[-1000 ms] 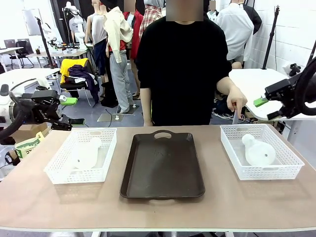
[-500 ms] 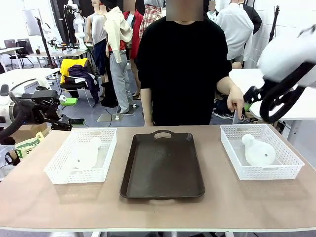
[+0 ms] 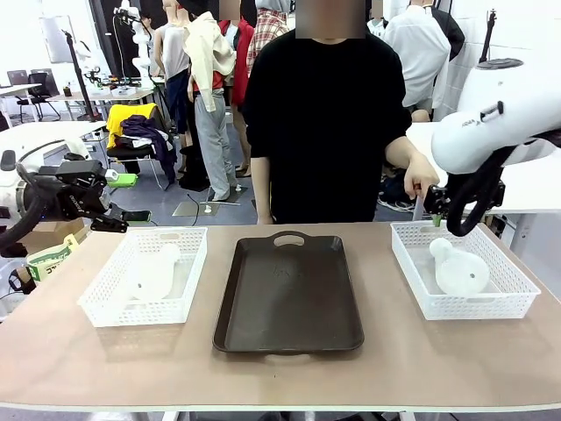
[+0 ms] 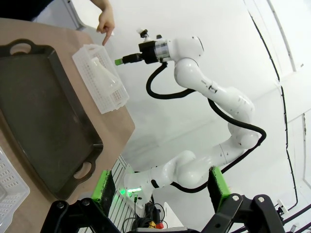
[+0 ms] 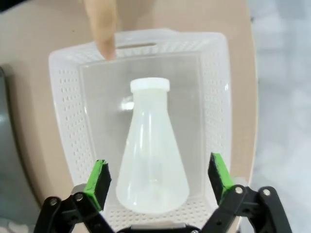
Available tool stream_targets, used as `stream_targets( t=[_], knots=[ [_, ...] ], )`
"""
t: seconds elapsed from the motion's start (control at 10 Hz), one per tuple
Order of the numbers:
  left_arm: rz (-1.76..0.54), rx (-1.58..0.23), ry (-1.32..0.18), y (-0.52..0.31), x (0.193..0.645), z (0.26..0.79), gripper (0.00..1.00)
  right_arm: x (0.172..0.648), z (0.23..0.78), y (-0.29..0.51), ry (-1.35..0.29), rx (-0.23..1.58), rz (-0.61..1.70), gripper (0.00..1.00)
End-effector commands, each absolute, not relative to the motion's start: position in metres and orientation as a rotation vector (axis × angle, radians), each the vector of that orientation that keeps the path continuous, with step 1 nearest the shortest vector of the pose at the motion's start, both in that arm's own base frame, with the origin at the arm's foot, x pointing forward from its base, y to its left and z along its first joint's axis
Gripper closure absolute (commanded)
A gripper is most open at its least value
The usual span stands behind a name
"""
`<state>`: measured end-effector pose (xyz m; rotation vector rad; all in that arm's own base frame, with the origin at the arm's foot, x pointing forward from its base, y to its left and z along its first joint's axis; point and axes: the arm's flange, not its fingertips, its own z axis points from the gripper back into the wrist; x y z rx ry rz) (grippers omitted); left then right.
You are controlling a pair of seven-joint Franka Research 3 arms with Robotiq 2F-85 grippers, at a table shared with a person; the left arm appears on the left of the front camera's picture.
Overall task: Prepare the laboratory tools.
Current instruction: Pick up the Big flask that the person points to.
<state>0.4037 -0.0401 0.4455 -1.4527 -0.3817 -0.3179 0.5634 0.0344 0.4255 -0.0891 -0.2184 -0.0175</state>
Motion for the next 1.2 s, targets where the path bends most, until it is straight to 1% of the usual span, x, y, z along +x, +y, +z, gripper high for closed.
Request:
stream_targets(
  t=[0.0,0.2,0.4,0.7,1.0,1.1],
  knots=[
    [-0.319,-1.459,-0.387,-0.039,0.403,0.448,0.00,0.589,0.419,0.032,-0.148,-0.044,0.036,0.00],
    [-0.319,-1.459,-0.387,-0.039,0.403,0.448,0.00,0.602,0.397,0.023,-0.104,-0.020,0.128,0.00],
    [-0.319,-1.459,-0.387,-0.039,0.403,0.448,0.00,0.611,0.379,0.014,-0.085,-0.017,0.169,0.00],
    [-0.319,-1.459,-0.387,-0.039,0.403,0.448,0.00,0.613,0.364,0.013,-0.079,0.002,0.159,0.00],
    [-0.319,-1.459,-0.387,-0.039,0.403,0.448,0.00,0.613,0.349,0.015,-0.128,0.032,0.111,0.00],
    [-0.319,-1.459,-0.387,-0.039,0.403,0.448,0.00,0.613,0.344,0.016,-0.123,0.044,0.098,0.00]
  ],
)
